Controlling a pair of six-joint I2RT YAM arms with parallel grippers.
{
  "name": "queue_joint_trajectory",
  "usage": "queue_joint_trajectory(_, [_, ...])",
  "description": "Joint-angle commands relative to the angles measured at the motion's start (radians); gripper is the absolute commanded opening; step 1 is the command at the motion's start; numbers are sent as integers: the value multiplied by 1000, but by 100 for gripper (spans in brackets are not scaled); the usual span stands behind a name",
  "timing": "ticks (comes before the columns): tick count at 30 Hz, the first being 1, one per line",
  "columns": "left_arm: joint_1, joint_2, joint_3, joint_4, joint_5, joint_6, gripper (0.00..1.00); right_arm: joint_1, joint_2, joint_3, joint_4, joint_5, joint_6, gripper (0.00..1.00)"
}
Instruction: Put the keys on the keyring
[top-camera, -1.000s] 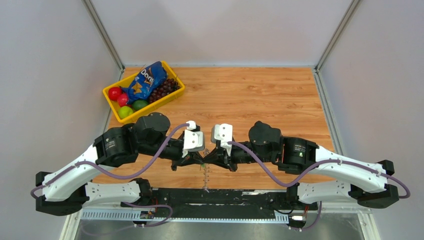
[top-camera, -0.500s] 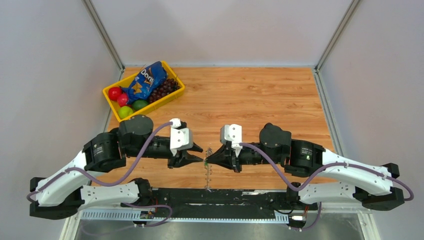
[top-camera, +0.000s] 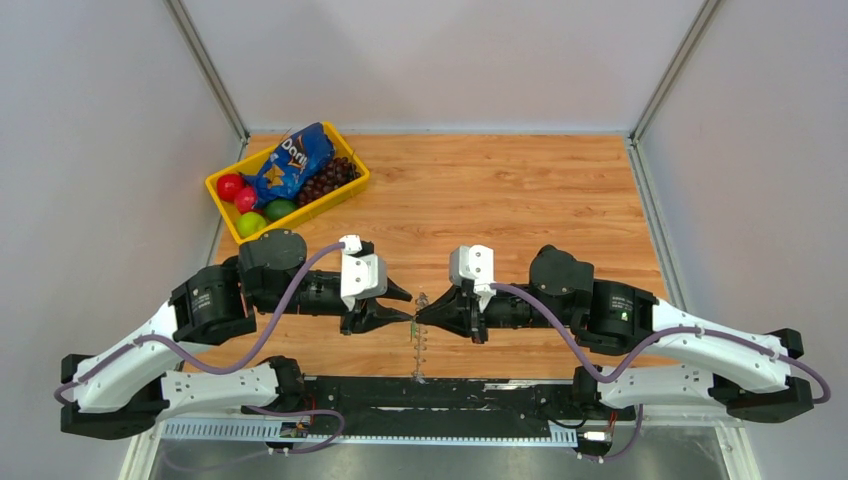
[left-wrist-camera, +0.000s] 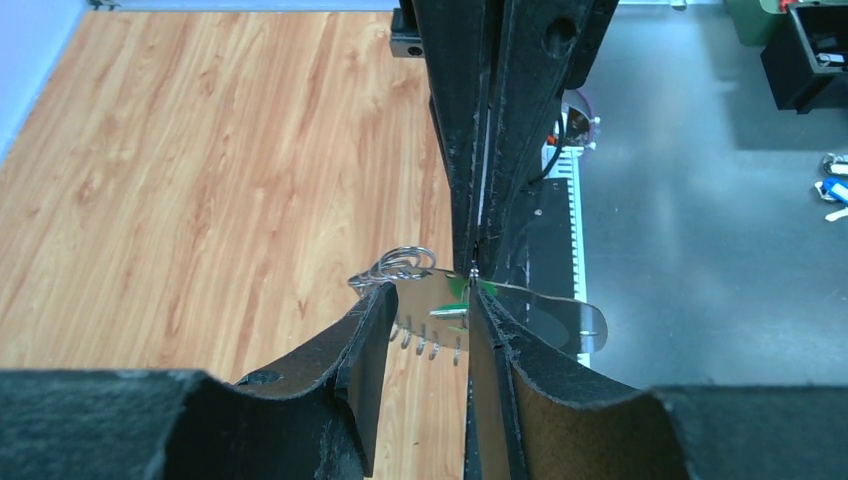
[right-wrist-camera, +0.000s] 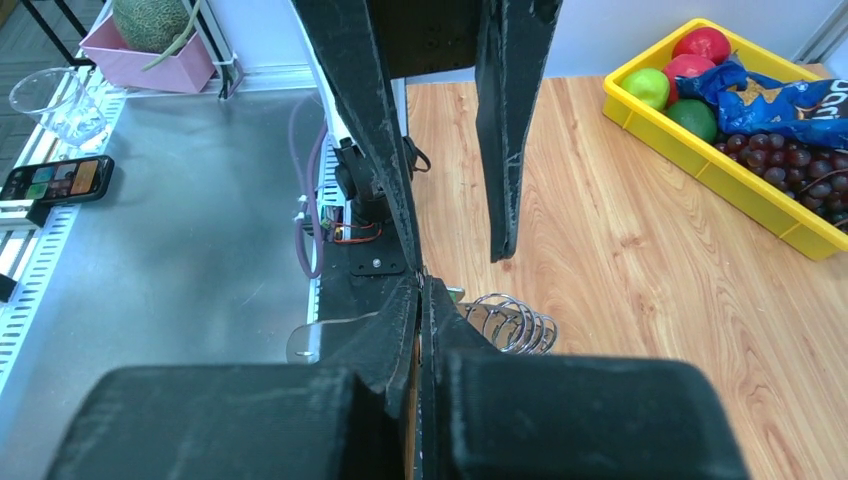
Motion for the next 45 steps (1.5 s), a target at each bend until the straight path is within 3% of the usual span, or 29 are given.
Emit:
queue_joint_trajectory(1, [1,3,-12,44,47,-4,43,4,-36,15,106,25,19,0])
queue_joint_trajectory(28, [1,-14,-20,73,41,-6,33,4,-43,17,150,41,23,0])
queue_joint_trajectory(30, [1,-15,-21,79,39,-7,29,4,-43,15,153,42,23,0])
queue_joint_trajectory(33, [1,-14,-22,78,44,-7,12,5,-46,13,160,43,25,0])
queue_joint_trajectory(37, [2,-11,-22,77,50,-8,1,5,-55,7,187,42,31,0])
queue_joint_trajectory(45, [1,-20,-26,95,55,-9,0,4,-102,-87,346,81,51,0])
